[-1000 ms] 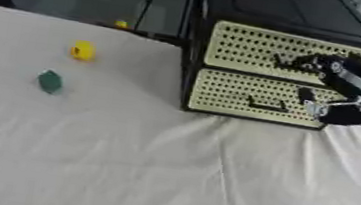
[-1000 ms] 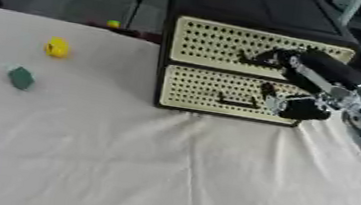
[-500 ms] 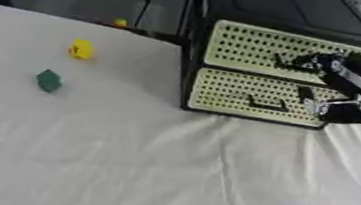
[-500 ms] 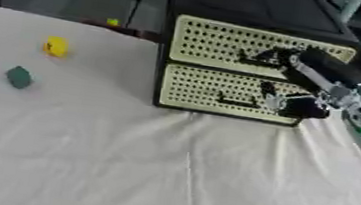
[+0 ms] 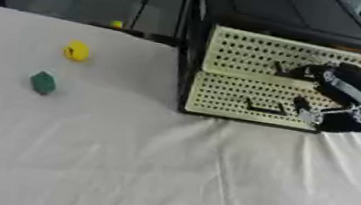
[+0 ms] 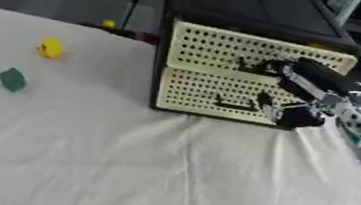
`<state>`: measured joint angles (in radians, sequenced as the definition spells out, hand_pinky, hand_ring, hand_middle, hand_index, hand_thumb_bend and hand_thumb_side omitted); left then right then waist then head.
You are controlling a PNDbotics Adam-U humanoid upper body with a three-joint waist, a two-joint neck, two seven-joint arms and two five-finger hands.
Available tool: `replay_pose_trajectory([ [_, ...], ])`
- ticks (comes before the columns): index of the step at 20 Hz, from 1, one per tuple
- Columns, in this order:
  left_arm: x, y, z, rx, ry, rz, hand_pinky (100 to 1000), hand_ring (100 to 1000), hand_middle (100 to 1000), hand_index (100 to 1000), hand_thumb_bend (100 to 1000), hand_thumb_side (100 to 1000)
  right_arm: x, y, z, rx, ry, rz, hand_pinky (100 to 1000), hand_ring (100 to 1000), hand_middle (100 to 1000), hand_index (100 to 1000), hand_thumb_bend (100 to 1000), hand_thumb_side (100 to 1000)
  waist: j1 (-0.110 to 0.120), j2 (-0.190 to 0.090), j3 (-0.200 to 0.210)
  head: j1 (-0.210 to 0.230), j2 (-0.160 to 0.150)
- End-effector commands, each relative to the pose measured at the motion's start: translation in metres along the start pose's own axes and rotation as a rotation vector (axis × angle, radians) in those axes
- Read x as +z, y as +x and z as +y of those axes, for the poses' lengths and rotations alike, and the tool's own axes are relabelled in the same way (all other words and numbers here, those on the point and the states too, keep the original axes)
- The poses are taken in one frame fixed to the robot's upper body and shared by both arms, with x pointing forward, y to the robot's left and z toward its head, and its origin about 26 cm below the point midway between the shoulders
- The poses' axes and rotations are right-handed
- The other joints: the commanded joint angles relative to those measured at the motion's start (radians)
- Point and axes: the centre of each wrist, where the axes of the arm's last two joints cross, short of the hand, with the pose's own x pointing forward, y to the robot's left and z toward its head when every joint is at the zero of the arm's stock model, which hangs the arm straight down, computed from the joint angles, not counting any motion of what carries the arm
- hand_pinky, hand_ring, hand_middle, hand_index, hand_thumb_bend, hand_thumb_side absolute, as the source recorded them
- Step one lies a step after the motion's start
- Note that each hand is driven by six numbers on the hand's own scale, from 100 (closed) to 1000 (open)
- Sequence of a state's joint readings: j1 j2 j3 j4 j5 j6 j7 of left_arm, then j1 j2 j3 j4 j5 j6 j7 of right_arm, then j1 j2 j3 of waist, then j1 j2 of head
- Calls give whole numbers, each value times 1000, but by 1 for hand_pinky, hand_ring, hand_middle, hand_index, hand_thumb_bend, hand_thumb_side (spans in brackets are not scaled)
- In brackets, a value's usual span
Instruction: Pick up objects from table and place into drawer.
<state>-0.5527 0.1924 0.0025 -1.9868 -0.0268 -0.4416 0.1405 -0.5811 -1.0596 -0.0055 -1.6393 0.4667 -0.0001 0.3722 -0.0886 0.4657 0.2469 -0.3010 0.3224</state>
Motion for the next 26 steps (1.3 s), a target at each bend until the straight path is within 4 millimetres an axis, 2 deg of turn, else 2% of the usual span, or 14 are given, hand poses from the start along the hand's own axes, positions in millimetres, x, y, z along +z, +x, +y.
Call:
replay_pose_trajectory([
  [1, -6, 4, -2, 4, -9, -29, 506, 702, 845, 906, 193, 950, 2, -5, -1, 33, 27, 26, 100, 100, 100, 857, 100, 116, 3, -10, 5, -5, -25],
  [5, -5, 4, -2, 3, -6, -27, 507, 703, 846, 906, 192, 951, 2, -4, -1, 17, 39, 14, 100, 100, 100, 715, 100, 115, 6, -7, 6, -2, -19],
  [14, -3, 3, -1, 2, 3, -15, 509, 702, 846, 905, 195, 949, 8, 13, -8, 23, 43, -7, 100, 100, 100, 657, 100, 113, 15, -23, -13, 13, 7],
  [18, -3, 3, 0, 2, 10, -11, 510, 702, 846, 905, 198, 947, 12, 21, -5, 34, 77, 4, 100, 100, 100, 577, 100, 110, 18, -33, -18, 23, 14],
  [26, -2, 3, 1, 2, 20, -5, 514, 702, 846, 904, 204, 942, 18, 38, -4, 148, 130, 65, 100, 100, 100, 572, 100, 101, 21, -53, -29, 41, 33],
])
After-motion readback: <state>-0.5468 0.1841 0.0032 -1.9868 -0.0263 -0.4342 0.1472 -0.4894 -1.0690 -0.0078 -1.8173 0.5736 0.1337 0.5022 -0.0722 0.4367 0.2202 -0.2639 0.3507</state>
